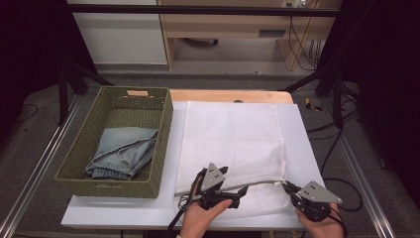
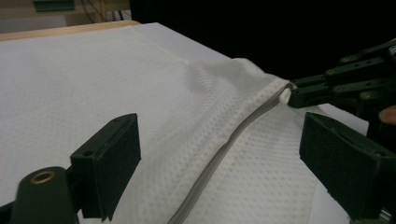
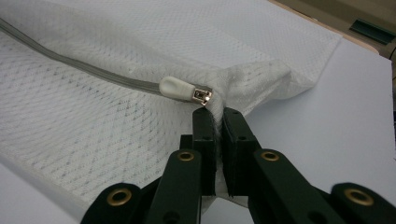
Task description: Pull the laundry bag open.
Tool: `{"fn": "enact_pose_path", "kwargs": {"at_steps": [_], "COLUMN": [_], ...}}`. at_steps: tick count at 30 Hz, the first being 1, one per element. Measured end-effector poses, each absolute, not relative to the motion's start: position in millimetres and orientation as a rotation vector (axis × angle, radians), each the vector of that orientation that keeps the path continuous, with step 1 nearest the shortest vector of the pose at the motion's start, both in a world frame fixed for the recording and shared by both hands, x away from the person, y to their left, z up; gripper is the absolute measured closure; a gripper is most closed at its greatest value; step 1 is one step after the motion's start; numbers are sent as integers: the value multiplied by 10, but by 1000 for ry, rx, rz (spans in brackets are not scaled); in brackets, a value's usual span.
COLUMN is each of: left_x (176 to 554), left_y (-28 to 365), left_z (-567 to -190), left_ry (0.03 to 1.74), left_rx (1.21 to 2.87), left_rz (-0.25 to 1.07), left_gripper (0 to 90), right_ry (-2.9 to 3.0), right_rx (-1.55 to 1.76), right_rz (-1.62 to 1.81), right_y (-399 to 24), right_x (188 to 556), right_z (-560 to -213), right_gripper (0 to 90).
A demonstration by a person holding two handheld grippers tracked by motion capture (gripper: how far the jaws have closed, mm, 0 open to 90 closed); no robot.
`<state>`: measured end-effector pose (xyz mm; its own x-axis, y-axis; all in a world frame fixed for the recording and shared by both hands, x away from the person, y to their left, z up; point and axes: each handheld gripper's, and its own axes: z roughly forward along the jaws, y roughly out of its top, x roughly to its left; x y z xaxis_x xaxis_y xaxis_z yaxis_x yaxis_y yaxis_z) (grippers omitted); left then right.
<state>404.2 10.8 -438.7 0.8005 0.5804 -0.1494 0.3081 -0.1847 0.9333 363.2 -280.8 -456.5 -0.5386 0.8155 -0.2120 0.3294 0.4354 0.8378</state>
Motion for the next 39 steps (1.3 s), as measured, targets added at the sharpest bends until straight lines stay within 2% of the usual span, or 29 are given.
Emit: {"fn": "enact_pose_path", "kwargs": {"at_steps": [4,10,16,22,33,34,39], "left_x": [4095,4206,4163,4120,4114,4113,4108], "left_y": [-80,-285,-362,-396,-494,-498,-554], "left_z": [-4402,-4381,-4398,-4441,-4547,-4551,-4583], "left_ry": [676,645,637,630,663,662,632], "left_rx": [1735,1690,1743,1767,1822,1820,1842], "left_rz": [178,139,175,122,81,78,84], "left_gripper": [195,263,302,410,523,561,585], "right_ry": [2070,2057,2058,2052,2051,2054,2056], "right_rx": [962,960,943,938,932,931,930], "right_rz": [1026,1062,1082,1088,1099,1098,1100], "right_y": [-2831,-2806,-2783,-2783,-2775,-2769,-2771], "right_x": [3614,3647,3722,3690,3682,3679,3678], "right_z": [-4576,-4560,-4564,-4556,-4547,-4547,-4549], "right_gripper": [852,852,851,852,851,851,851]}}
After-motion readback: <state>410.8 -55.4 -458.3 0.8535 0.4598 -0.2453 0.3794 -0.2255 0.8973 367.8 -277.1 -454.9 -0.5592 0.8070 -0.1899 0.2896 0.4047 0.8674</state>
